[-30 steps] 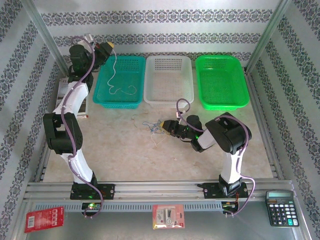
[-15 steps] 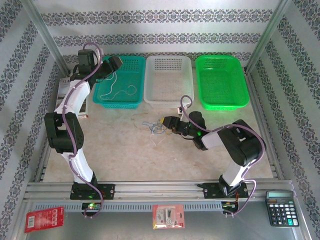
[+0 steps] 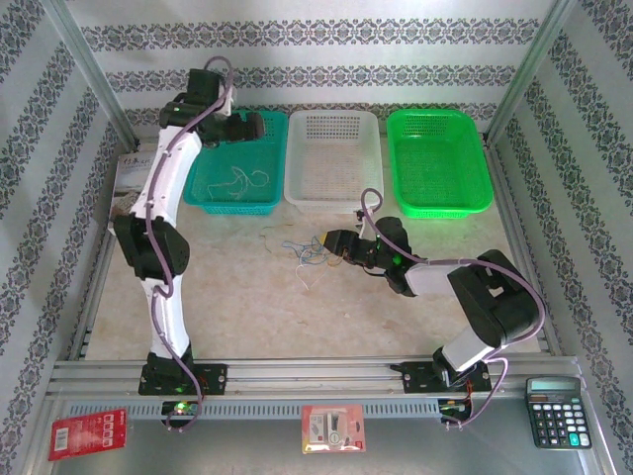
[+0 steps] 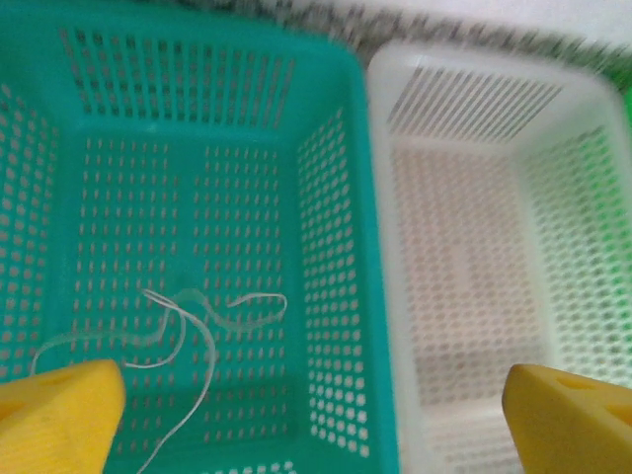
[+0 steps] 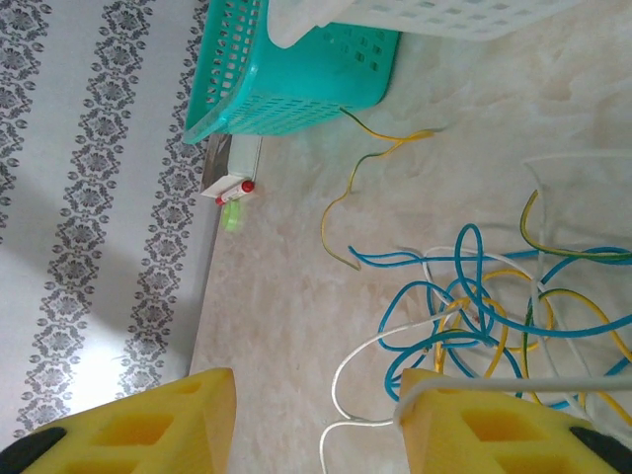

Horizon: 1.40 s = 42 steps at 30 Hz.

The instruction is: Untangle the cables

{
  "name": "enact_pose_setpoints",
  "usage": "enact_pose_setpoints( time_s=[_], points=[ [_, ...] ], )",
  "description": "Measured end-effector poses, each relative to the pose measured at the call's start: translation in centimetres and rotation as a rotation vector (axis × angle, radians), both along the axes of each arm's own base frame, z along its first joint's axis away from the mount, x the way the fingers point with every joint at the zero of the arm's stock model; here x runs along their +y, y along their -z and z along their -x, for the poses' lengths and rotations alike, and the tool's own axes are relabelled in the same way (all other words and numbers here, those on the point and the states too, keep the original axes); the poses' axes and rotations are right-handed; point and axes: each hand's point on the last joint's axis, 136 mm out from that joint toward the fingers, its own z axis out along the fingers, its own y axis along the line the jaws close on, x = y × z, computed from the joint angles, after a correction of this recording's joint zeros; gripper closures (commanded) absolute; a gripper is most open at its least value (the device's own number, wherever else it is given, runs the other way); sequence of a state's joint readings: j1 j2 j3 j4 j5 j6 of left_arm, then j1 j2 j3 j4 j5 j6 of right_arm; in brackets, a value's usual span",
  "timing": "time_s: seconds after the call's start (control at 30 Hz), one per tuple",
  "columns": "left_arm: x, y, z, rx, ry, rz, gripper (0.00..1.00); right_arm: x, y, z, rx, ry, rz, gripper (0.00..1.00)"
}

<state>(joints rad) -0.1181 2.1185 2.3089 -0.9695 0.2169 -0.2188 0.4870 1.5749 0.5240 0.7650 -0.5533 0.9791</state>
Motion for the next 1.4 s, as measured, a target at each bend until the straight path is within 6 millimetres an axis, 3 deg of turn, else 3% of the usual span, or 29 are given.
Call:
enact_pose_setpoints(
  time_s=[0.1, 0.23, 0.4, 0.57, 0.67, 0.73, 0.93, 1.03, 1.27, 1.4],
  points=[
    [-0.1, 2.9, 0.5, 0.08, 0.013, -0.09, 0.0, -0.2, -0.7, 0.2, -0.014, 0.002, 0.012, 0.52],
    [-0.6, 3.7, 1.6, 0.108, 0.029, -0.136, 0.0, -0.3, -2.1, 0.6, -0.05, -0.008, 0.035, 0.52],
    [-1.8, 1.0, 5.2, 0.057, 0.062, -0.091, 0.0, -0.1, -4.5, 1.2, -0.115, -0.026, 0.082, 0.52],
    [-2.0, -3.2, 11.1, -0.074, 0.065, 0.011, 0.0, -0.4, -6.3, 1.6, -0.172, -0.024, 0.133, 0.52],
    [-2.0, -3.0, 14.4, -0.107, 0.063, 0.069, 0.01, -0.8, -6.3, 1.8, -0.179, -0.021, 0.184, 0.53],
    [-2.0, -1.3, 16.3, -0.094, 0.059, 0.108, 0.03, -0.8, -6.2, 1.9, -0.185, -0.019, 0.224, 0.53],
    [-2.7, 8.2, 21.3, 0.077, 0.034, 0.17, 0.18, -0.4, -6.2, 2.1, -0.206, -0.029, 0.305, 0.53],
    [-3.5, 11.8, 22.7, 0.15, 0.037, 0.161, 0.25, -0.2, -6.1, 2.2, -0.211, -0.032, 0.327, 0.53],
    [-5.3, 15.7, 21.6, 0.176, 0.033, 0.066, 0.48, 0.3, -5.2, 2.9, -0.207, -0.044, 0.369, 0.53],
    [-5.5, 18.2, 20.7, 0.192, 0.011, -0.015, 0.53, 0.2, -5.1, 2.8, -0.209, -0.036, 0.378, 0.53]
  ],
)
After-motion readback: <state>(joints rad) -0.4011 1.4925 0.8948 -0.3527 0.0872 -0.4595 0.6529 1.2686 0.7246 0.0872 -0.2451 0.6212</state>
